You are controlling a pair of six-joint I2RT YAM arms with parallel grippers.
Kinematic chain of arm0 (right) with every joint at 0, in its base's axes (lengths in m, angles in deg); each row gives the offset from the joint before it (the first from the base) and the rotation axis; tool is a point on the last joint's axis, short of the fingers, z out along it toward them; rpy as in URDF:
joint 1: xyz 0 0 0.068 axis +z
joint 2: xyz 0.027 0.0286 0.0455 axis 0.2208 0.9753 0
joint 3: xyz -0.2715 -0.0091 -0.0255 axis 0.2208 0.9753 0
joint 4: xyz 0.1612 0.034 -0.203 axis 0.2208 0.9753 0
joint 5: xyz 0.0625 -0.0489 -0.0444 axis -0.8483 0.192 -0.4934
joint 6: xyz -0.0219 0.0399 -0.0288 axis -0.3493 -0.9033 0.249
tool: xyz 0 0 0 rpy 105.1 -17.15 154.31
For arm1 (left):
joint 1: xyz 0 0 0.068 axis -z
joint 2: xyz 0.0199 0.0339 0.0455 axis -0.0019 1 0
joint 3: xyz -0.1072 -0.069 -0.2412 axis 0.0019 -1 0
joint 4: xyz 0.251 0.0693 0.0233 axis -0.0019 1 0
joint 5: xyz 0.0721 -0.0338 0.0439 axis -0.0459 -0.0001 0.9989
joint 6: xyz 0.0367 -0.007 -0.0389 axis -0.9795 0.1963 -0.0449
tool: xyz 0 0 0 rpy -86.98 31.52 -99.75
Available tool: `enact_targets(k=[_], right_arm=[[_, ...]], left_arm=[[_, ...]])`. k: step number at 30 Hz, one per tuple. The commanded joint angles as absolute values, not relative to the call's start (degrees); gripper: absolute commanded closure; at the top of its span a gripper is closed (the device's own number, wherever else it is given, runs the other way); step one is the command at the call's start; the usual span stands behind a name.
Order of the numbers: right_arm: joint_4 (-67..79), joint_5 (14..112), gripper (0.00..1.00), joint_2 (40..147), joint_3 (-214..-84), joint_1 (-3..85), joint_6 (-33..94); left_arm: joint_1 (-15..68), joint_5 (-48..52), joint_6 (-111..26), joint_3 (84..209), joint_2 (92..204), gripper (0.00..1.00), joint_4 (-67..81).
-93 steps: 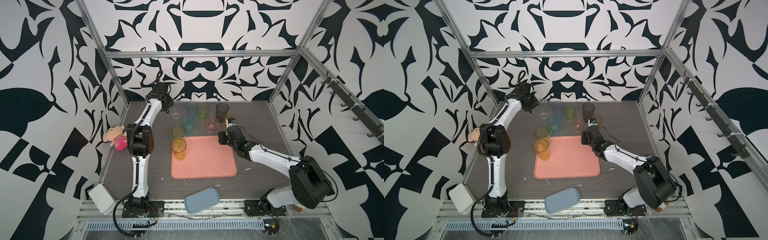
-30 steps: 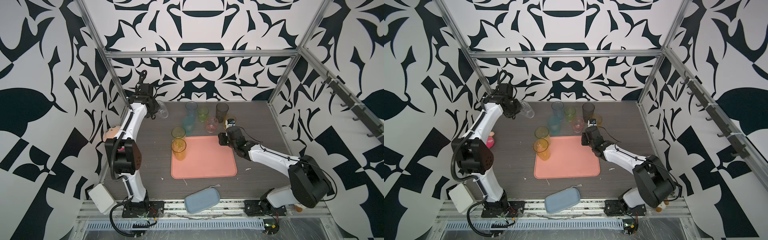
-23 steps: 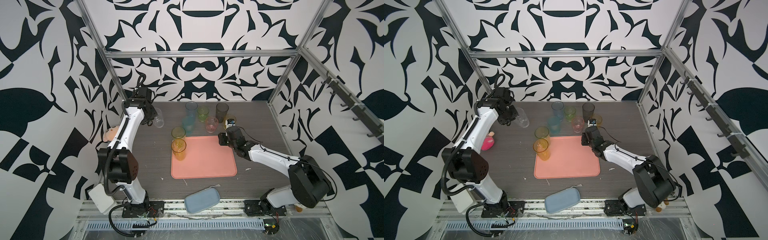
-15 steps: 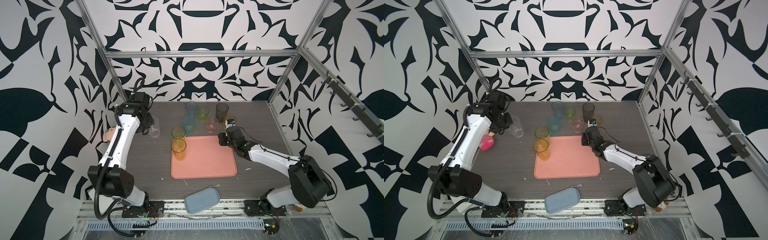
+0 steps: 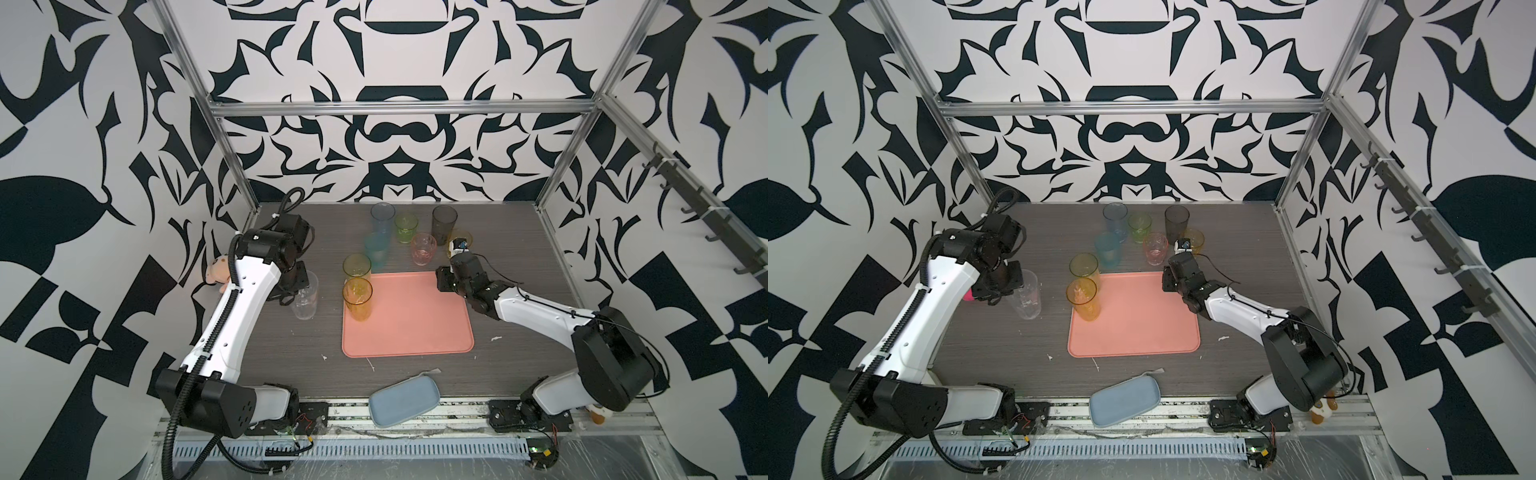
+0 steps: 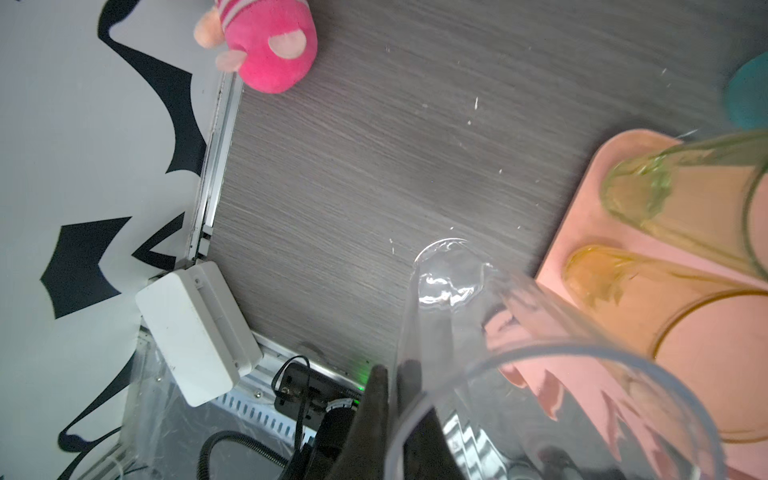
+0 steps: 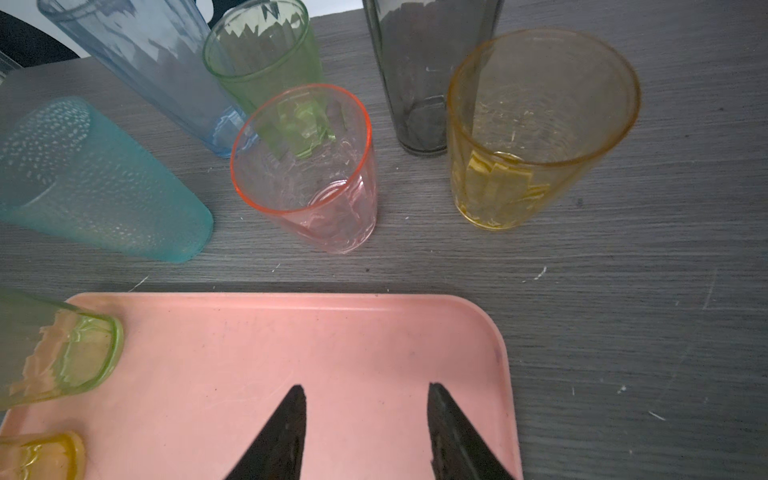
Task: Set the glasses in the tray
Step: 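Lift the clear glass with the left gripper and carry it toward the tray, then lower the clear glass onto the tray's near edge and open the left gripper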
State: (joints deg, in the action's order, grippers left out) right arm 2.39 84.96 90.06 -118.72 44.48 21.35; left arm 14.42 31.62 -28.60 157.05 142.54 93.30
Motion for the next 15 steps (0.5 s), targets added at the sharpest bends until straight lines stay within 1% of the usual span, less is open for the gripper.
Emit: enact_targets(k=[1, 7, 15], right_arm=[[1.5, 85.5, 0.49, 90.3, -120.8, 44.4, 21.3], [1.5, 85.4, 0.49, 90.7, -121.0, 44.5, 21.3], [1.5, 85.0, 0.49, 91.2, -121.2, 44.5, 21.3]], left_arm=[[16.1, 32.7, -27.9, 155.9, 140.2, 1.0, 98.5], [20.9, 33.9, -25.5, 152.7, 140.5, 1.0, 100.6], [28.9, 30.9, -22.3, 149.2, 140.8, 1.0, 98.8]])
